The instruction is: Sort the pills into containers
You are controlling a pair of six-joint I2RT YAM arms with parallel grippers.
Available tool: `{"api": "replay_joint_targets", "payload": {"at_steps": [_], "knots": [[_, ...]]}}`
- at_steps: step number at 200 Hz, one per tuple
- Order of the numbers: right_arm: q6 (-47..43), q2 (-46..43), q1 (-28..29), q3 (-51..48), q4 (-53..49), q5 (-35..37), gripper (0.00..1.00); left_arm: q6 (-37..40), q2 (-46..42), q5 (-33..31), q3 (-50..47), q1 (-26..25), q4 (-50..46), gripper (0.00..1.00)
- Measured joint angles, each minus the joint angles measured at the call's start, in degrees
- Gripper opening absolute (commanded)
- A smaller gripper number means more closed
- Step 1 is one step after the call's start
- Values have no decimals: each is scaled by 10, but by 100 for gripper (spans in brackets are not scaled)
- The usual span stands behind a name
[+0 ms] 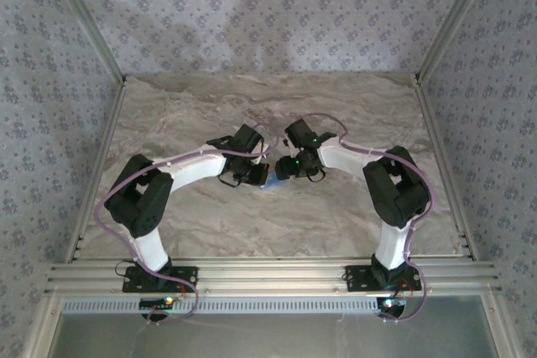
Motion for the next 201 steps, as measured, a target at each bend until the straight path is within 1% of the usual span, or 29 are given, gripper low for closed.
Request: {"api": "replay_joint_targets", "payload": {"at_steps": [79, 201], "knots": [[4, 1, -3, 0, 0, -6, 66, -4, 0, -1, -9, -8, 10, 0], [4, 11, -5, 10, -1, -14, 65, -4, 0, -29, -16, -8, 10, 0]]}}
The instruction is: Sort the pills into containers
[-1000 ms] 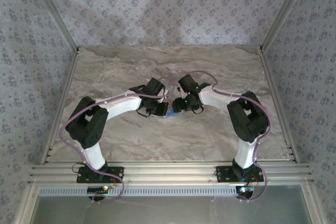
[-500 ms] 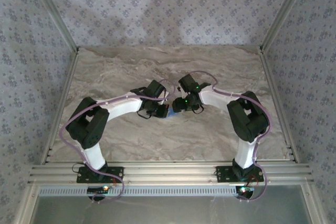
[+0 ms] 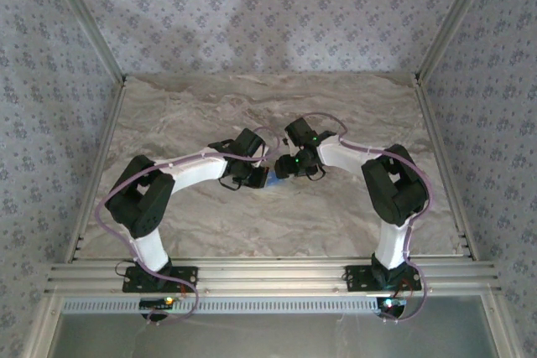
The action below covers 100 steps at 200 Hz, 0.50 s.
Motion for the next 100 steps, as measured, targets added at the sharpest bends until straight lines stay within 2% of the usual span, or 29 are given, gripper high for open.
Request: {"api": "replay_joint_targets", "payload": {"at_steps": [100], "knots": [[2, 9, -2, 16, -5, -1, 65, 9, 9, -6, 1, -7, 8, 0]]}}
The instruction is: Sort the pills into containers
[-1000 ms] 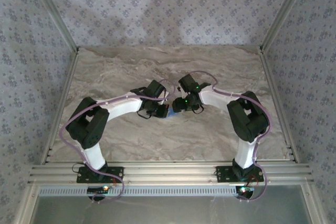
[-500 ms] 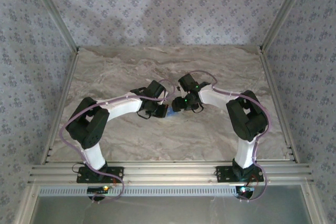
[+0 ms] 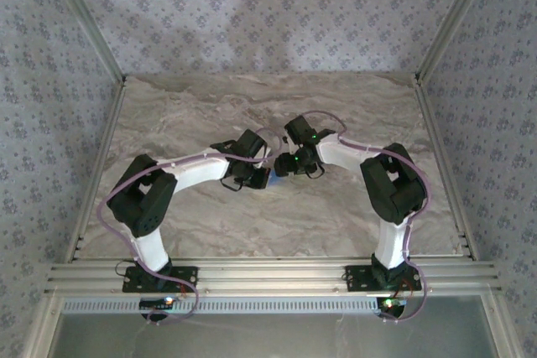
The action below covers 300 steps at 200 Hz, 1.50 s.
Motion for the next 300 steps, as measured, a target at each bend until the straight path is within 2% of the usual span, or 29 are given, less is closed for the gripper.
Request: {"api": "replay_joint_targets", "payload": {"at_steps": [37, 94, 133, 154, 163, 173, 178, 182, 185, 227, 240, 256, 300], "knots": [[2, 2, -1, 4, -2, 0, 65, 8, 1, -11, 2, -2, 3, 0], [5, 21, -7, 35, -19, -2, 65, 28, -1, -67, 28, 1, -25, 2], [5, 23, -22, 67, -43, -2, 67, 43, -40, -104, 36, 16, -29, 28], [5, 21, -33, 95, -56, -3, 68, 49, -82, -127, 36, 28, -23, 49], [4, 17, -37, 106, -62, -3, 69, 49, -104, -141, 36, 35, -18, 59], [4, 8, -44, 116, -69, -7, 70, 57, -128, -153, 36, 41, -11, 78], [5, 2, -47, 121, -73, -7, 71, 55, -138, -159, 36, 44, -8, 83], [4, -3, -49, 123, -75, -8, 71, 57, -148, -166, 36, 47, -4, 95], [4, -8, -52, 126, -78, -9, 72, 59, -154, -169, 36, 49, -3, 98], [4, -102, -101, 135, -87, -17, 80, 65, -249, -232, 9, 73, 43, 98], [5, -135, -120, 133, -86, -17, 86, 70, -273, -250, -7, 82, 63, 98], [0, -179, -146, 121, -77, -13, 99, 82, -304, -275, -41, 92, 109, 98], [2, -283, -214, 80, -58, 38, 99, 170, -385, -329, -183, 120, 288, 98]]}}
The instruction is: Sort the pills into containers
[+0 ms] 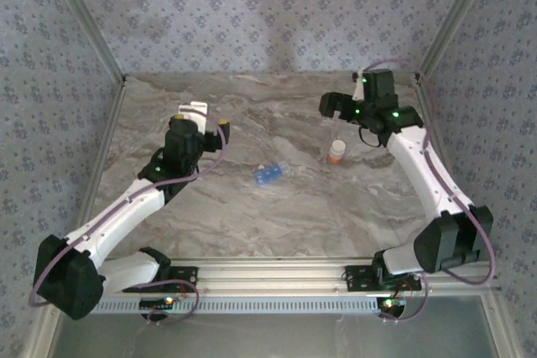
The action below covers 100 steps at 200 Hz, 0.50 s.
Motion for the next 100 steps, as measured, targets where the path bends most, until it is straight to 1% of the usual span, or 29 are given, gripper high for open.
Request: {"api": "replay_joint_targets", "payload": {"at_steps": [19, 39, 55, 72, 100], "knots": [[0, -23, -33, -9, 3, 33, 100, 29, -11, -5, -20, 26, 24, 98], [0, -42, -61, -37, 29, 75, 100, 33, -23, 1, -23, 74, 29, 98], [-2, -67, -76, -95, 70, 109, 100, 45, -47, 7, -47, 113, 50, 98], [-7, -92, -86, -168, 116, 136, 100, 63, -66, 13, -86, 137, 82, 98], [-20, -106, -99, -255, 183, 174, 100, 88, -56, 16, -154, 172, 120, 98]]}}
